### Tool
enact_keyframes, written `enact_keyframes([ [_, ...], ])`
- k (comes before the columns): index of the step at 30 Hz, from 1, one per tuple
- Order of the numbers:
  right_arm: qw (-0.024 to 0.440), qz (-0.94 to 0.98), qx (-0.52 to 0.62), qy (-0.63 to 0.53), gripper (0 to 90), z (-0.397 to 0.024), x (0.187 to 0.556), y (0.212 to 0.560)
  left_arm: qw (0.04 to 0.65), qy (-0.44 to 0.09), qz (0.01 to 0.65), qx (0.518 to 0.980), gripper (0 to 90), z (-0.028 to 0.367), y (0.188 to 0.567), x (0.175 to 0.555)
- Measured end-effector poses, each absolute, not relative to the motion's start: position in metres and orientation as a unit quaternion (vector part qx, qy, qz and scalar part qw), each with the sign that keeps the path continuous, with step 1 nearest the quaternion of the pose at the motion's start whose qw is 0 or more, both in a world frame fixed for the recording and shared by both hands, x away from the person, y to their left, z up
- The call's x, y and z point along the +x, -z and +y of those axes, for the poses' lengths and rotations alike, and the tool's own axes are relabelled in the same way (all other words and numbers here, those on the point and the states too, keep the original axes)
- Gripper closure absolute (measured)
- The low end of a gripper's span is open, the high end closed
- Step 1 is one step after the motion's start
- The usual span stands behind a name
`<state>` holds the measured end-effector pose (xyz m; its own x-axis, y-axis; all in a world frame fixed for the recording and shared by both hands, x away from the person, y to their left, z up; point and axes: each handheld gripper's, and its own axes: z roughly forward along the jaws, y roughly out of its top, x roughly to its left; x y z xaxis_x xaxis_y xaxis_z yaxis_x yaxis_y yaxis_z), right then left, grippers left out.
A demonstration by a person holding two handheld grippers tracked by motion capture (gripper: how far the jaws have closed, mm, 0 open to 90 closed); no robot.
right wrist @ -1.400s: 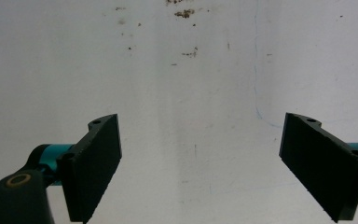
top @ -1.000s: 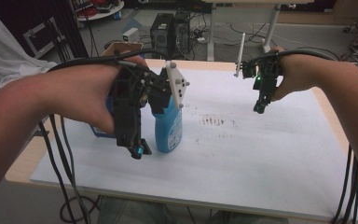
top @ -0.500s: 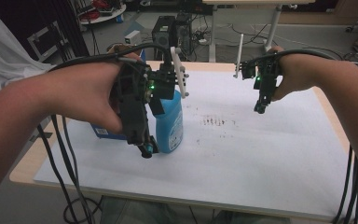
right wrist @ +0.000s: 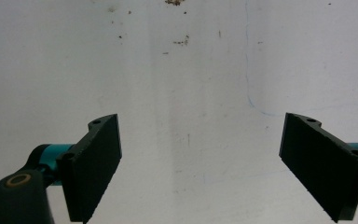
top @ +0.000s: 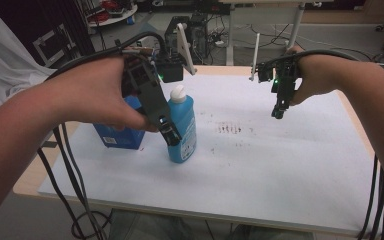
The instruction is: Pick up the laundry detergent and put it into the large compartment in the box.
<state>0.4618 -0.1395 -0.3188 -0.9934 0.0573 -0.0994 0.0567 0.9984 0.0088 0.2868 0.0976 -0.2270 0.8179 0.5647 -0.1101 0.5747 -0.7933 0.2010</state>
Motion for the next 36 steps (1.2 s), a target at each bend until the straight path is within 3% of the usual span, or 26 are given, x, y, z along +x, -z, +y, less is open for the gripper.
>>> enact_keyframes([
  [12, 0.051, 0.998, 0.028, 0.000, 11.9, -0.137, 0.463, 0.320, 0.151, 0.000, 0.426, 0.892, 5.4, 0.109, 0.230, 0.308],
  [36, 0.051, 0.998, 0.029, 0.004, 11.9, -0.134, 0.466, 0.325, 0.107, -0.027, 0.503, 0.857, 5.4, 0.098, 0.254, 0.345],
])
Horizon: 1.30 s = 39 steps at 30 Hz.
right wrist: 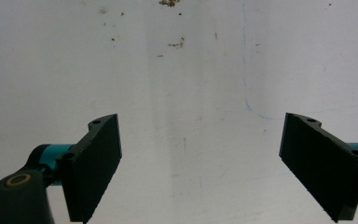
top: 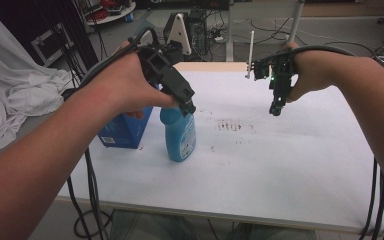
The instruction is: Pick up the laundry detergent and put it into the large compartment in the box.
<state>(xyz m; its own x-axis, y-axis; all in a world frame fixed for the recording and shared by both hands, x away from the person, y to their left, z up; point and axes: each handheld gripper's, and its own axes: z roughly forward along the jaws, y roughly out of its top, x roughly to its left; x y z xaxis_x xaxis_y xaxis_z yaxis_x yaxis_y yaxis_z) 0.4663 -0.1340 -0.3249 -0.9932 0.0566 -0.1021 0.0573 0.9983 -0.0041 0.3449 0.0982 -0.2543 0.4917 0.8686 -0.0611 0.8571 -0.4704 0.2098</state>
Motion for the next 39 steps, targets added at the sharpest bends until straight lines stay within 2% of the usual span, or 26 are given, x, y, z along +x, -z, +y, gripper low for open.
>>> enact_keyframes([
  [9, 0.054, 0.998, 0.028, 0.005, 11.9, -0.132, 0.467, 0.327, 0.095, -0.026, 0.525, 0.846, 5.4, 0.097, 0.272, 0.358],
  [14, 0.054, 0.998, 0.028, 0.006, 11.9, -0.131, 0.466, 0.327, 0.084, -0.044, 0.535, 0.840, 5.4, 0.093, 0.281, 0.361],
  [29, 0.057, 0.998, 0.025, 0.006, 11.9, -0.132, 0.466, 0.329, 0.071, -0.052, 0.534, 0.841, 5.5, 0.082, 0.291, 0.365],
  [31, 0.058, 0.998, 0.023, 0.006, 11.9, -0.131, 0.467, 0.329, 0.075, -0.054, 0.531, 0.843, 9.4, 0.082, 0.292, 0.365],
  [39, 0.055, 0.998, 0.028, 0.007, 11.9, -0.133, 0.469, 0.330, 0.070, -0.058, 0.529, 0.843, 13.4, 0.082, 0.294, 0.366],
])
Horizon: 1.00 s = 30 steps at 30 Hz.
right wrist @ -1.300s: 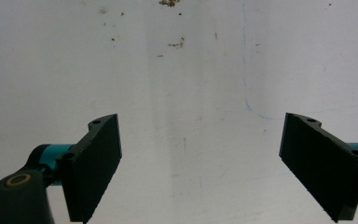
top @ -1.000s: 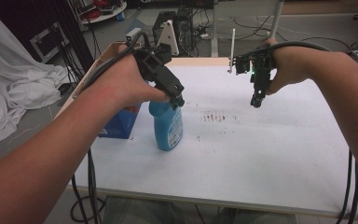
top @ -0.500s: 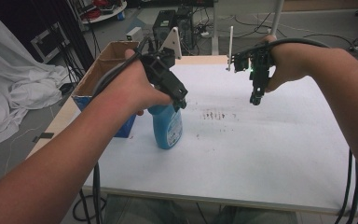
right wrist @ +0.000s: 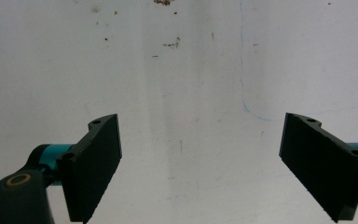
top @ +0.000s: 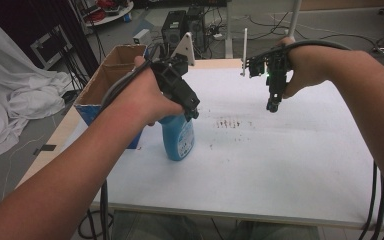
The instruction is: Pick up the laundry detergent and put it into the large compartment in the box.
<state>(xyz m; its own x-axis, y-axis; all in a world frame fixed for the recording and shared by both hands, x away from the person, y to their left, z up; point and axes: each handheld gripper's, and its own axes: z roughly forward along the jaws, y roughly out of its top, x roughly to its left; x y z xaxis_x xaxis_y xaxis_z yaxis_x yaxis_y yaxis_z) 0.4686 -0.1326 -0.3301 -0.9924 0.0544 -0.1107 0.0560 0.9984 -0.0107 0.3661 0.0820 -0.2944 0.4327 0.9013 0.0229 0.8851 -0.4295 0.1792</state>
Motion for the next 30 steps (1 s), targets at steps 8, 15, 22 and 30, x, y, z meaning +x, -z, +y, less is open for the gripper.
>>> enact_keyframes([
  [8, 0.054, 0.998, 0.028, 0.009, 11.9, -0.1322, 0.4690, 0.3307, 0.070, -0.058, 0.530, 0.843, 15.7, 0.0811, 0.2971, 0.3672],
  [15, 0.054, 0.998, 0.030, 0.008, 11.9, -0.1313, 0.4686, 0.3316, 0.064, -0.062, 0.528, 0.845, 22.4, 0.0804, 0.2993, 0.3678],
  [22, 0.054, 0.998, 0.030, 0.010, 11.9, -0.1318, 0.4690, 0.3316, 0.067, -0.061, 0.528, 0.844, 22.6, 0.0805, 0.3011, 0.3674],
  [30, 0.054, 0.998, 0.033, 0.011, 11.9, -0.1313, 0.4682, 0.3315, 0.067, -0.059, 0.526, 0.846, 27.0, 0.0798, 0.3008, 0.3679],
])
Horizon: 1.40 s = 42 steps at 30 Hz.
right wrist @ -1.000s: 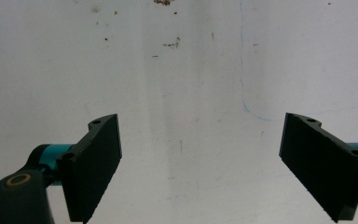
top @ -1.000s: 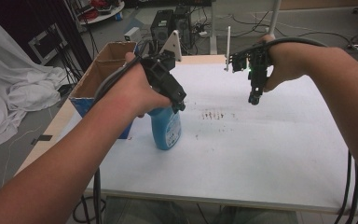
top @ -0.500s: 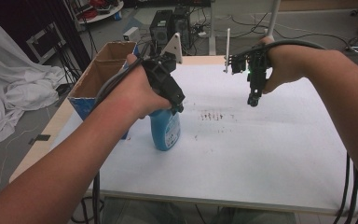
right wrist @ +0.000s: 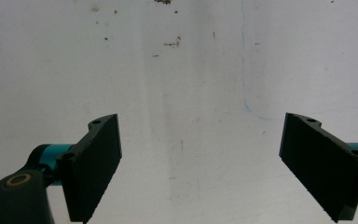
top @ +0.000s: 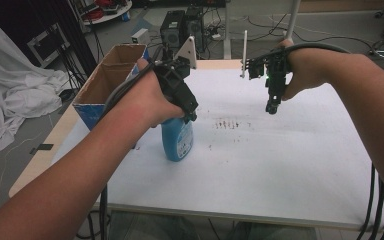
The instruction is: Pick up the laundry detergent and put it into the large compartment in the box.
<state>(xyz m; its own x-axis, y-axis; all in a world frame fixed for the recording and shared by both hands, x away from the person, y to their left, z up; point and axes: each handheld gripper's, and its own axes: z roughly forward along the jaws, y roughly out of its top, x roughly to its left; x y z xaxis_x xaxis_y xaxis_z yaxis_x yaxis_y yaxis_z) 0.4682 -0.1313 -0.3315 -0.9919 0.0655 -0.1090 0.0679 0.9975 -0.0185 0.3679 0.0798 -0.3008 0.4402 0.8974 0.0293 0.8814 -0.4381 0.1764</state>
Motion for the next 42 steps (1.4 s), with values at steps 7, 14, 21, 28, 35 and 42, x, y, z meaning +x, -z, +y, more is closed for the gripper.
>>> enact_keyframes([
  [7, 0.053, 0.998, 0.031, 0.013, 11.9, -0.130, 0.469, 0.333, 0.069, -0.058, 0.523, 0.847, 29.4, 0.081, 0.301, 0.368],
  [14, 0.053, 0.998, 0.029, 0.013, 11.9, -0.129, 0.469, 0.333, 0.069, -0.050, 0.522, 0.849, 35.4, 0.082, 0.301, 0.369],
  [21, 0.054, 0.998, 0.032, 0.013, 11.9, -0.130, 0.469, 0.333, 0.075, -0.036, 0.520, 0.850, 39.9, 0.083, 0.301, 0.370],
  [28, 0.055, 0.998, 0.030, 0.014, 11.9, -0.128, 0.468, 0.333, 0.068, -0.037, 0.506, 0.859, 40.5, 0.081, 0.300, 0.370],
  [35, 0.056, 0.998, 0.029, 0.016, 11.9, -0.129, 0.467, 0.332, 0.070, -0.030, 0.489, 0.869, 40.6, 0.085, 0.279, 0.367],
  [42, 0.056, 0.998, 0.027, 0.014, 11.9, -0.131, 0.467, 0.330, 0.085, -0.036, 0.478, 0.873, 40.6, 0.099, 0.239, 0.367],
])
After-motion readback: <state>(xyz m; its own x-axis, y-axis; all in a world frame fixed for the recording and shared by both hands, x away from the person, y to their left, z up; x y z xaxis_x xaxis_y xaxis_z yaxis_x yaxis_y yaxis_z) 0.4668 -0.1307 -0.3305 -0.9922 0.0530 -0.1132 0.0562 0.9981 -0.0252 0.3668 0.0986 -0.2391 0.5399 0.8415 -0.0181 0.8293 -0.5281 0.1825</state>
